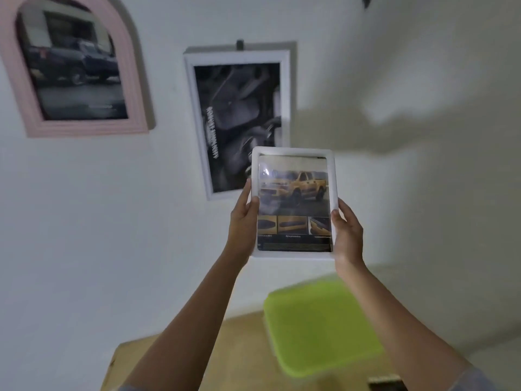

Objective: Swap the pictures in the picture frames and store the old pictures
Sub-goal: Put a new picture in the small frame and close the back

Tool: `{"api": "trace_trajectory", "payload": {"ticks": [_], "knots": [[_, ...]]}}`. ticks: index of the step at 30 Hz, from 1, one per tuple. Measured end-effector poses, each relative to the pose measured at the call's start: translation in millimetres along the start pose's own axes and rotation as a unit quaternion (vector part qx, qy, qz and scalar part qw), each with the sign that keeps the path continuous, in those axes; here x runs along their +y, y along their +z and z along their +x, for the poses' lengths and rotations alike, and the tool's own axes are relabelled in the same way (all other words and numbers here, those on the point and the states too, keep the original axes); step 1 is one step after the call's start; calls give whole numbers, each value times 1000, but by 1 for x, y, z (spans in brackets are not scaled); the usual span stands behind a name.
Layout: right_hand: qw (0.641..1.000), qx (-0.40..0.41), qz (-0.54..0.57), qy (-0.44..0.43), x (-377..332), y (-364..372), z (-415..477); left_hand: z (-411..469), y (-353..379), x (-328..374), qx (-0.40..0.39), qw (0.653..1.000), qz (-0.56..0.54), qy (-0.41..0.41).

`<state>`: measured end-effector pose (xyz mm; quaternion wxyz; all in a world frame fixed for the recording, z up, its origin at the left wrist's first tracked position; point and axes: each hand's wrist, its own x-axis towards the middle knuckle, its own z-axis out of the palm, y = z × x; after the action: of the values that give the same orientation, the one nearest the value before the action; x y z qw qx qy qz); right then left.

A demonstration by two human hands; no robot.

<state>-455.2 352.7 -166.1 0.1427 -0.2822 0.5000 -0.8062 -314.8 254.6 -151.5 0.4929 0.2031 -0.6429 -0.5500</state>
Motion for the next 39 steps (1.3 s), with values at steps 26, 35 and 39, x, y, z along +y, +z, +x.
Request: {"api": "trace_trajectory", "payload": {"ticks": [26,35,39], "knots": [[975,-65,77,-200,-141,-28,309,212,183,92,-35,989,35,139],[974,-69,85,-196,-144,-23,345,239,192,90,-24,987,15,159],[973,-74,92,-198,-139,-21,350,244,193,87,-23,985,22,169]]}}
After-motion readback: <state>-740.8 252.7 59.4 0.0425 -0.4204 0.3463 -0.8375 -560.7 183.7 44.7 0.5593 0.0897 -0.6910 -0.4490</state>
